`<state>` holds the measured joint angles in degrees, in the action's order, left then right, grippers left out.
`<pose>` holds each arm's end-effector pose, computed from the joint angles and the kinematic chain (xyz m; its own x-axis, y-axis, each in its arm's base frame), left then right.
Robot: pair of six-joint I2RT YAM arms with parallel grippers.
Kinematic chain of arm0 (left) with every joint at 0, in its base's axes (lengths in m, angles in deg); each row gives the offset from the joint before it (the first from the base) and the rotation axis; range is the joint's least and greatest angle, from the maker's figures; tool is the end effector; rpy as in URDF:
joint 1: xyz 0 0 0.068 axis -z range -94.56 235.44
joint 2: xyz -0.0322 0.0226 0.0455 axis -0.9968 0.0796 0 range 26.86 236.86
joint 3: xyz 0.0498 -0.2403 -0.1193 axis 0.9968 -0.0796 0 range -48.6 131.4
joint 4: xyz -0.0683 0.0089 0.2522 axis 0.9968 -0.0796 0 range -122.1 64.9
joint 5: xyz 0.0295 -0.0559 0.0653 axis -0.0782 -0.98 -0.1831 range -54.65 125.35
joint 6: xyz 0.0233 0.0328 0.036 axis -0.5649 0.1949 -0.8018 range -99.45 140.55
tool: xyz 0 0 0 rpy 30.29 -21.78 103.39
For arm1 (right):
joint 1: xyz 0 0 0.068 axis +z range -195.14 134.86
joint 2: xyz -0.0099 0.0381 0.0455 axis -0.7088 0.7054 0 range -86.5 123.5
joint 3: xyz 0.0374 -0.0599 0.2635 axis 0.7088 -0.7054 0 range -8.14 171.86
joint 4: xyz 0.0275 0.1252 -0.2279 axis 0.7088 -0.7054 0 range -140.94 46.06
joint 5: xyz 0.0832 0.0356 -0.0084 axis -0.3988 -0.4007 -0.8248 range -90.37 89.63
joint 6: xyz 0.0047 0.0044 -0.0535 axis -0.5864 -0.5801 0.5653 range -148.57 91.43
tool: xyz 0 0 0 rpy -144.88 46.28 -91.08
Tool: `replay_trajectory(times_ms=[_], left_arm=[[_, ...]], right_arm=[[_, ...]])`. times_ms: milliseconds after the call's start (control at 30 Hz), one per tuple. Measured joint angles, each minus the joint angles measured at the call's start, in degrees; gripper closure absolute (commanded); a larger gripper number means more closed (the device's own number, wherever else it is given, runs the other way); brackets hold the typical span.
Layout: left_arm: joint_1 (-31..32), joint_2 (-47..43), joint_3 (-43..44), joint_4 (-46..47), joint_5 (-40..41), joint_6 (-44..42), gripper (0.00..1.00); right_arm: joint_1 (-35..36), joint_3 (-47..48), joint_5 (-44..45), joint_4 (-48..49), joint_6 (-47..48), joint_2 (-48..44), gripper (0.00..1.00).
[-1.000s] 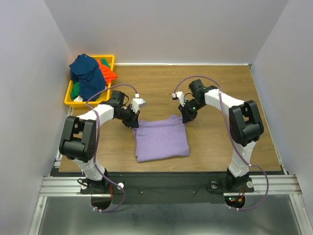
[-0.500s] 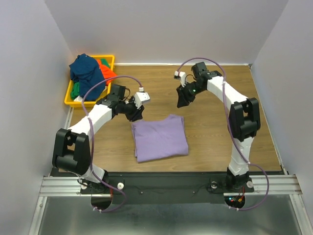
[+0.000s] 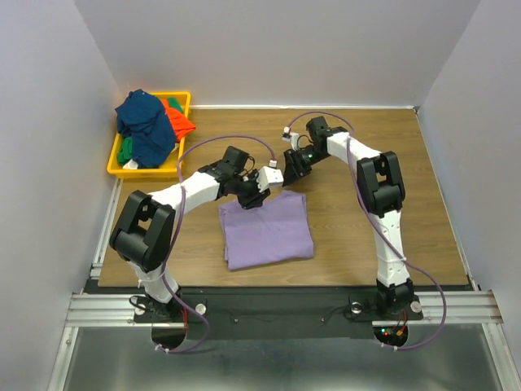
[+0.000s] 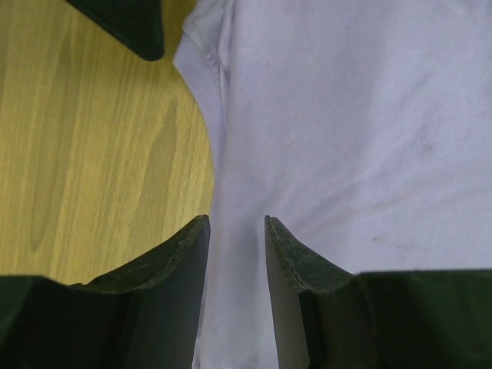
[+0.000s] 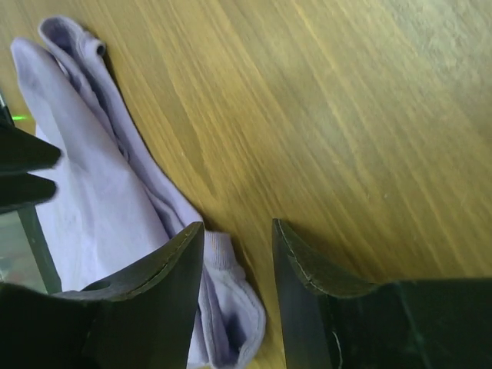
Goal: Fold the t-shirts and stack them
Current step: Fold the tshirt
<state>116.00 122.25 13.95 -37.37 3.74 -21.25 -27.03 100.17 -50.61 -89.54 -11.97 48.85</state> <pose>0.2977 -0.1974 0.2200 0.0460 0.6320 -0.7736 0.9669 0.1663 0.1934 0.4498 0.1759 0.1487 -0.7504 -0.4375 -0.4955 -0.6585 0.4294 0.6180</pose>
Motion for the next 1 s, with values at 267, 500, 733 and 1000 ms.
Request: replay_trajectory(times_ms=[267, 500, 733, 1000], left_arm=[[1.6, 4.9, 0.4, 1.0, 1.7, -0.4, 0.53], [1.7, 7.1, 2.0, 1.9, 1.9, -0.8, 0.87], [1.7, 6.8, 2.1, 0.9, 1.7, -2.2, 1.0], [1.8, 4.3, 2.1, -0.4, 1.8, -3.1, 0.57]], right_arm=[[0.5, -0.6, -4.0, 2.1, -1.6, 1.2, 0.54], [1.4, -4.8, -7.1, 3.1, -1.6, 1.2, 0.62], [1.9, -6.9, -8.7, 3.3, -1.1, 1.2, 0.74], [1.8, -7.7, -8.7, 3.8, -0.7, 1.2, 0.81]])
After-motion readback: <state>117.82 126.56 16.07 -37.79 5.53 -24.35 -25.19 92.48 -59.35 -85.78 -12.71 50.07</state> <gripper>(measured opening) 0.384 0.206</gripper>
